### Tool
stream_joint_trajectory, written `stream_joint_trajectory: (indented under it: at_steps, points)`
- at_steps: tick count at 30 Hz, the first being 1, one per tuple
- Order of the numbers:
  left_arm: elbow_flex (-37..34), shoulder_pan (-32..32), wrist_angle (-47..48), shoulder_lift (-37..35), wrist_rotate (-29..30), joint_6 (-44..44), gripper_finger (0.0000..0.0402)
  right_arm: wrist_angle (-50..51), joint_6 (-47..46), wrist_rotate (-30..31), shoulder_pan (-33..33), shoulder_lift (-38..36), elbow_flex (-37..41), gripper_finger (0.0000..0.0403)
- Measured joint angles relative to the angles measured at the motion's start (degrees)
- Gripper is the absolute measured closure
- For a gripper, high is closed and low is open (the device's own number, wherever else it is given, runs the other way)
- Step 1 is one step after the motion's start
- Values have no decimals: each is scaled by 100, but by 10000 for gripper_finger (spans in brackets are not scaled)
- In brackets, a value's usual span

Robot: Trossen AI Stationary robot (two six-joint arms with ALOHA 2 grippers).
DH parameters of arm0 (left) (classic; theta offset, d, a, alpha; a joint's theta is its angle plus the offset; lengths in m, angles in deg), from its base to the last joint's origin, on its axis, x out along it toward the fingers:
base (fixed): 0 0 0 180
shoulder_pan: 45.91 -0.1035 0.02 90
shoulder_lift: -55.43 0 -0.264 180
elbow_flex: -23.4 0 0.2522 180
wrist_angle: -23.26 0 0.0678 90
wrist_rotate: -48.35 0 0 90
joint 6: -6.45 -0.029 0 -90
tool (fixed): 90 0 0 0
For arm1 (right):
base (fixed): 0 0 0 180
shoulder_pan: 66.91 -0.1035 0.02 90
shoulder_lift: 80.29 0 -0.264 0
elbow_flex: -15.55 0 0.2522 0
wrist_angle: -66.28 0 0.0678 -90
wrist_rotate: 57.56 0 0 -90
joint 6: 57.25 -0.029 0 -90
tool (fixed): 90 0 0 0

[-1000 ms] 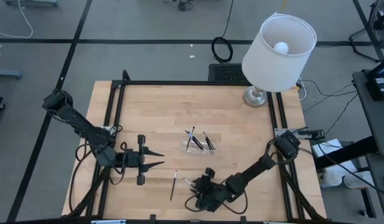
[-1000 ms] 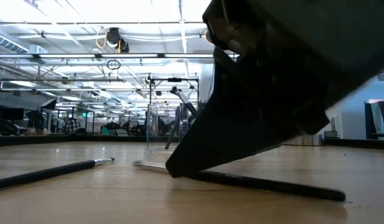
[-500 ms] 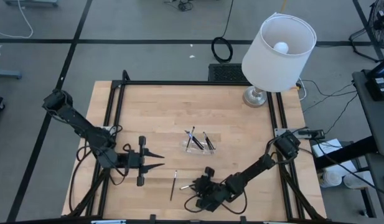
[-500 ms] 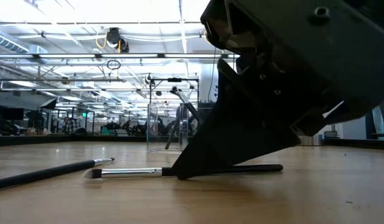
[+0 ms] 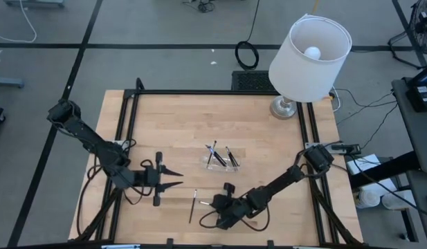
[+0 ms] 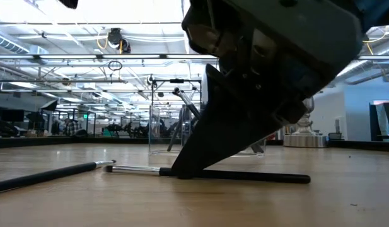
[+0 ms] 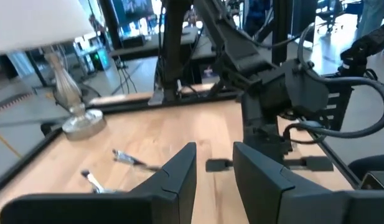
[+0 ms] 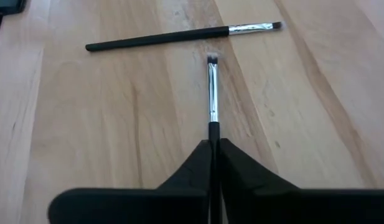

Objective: Put items in baskets/containers
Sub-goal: Put the eyeshadow brush in the transparent organizer

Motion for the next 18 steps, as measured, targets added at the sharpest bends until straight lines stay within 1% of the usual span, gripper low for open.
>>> stream_joint_trajectory:
  at_steps: [3,5,7,9,12,15,18]
  points:
    - [0,-1,316,0,-84,398,286,128,-8,-23,38,5,1,388]
    - [0,-2,572,15,-341,646,286,409,-151,-44,50,10,4,387]
    - [0,-2,700,129,-509,758,286,792,-343,-53,52,17,11,389]
    - [0,-16,736,328,-592,763,286,948,-532,-26,52,17,87,392]
    - [0,-125,570,705,-704,767,286,670,-709,-17,26,-4,347,394]
    - [0,-351,334,1145,-1188,777,286,266,-758,19,-20,-18,610,391]
    - [0,-606,78,1593,-1692,843,286,-53,-854,-89,-40,-34,820,391]
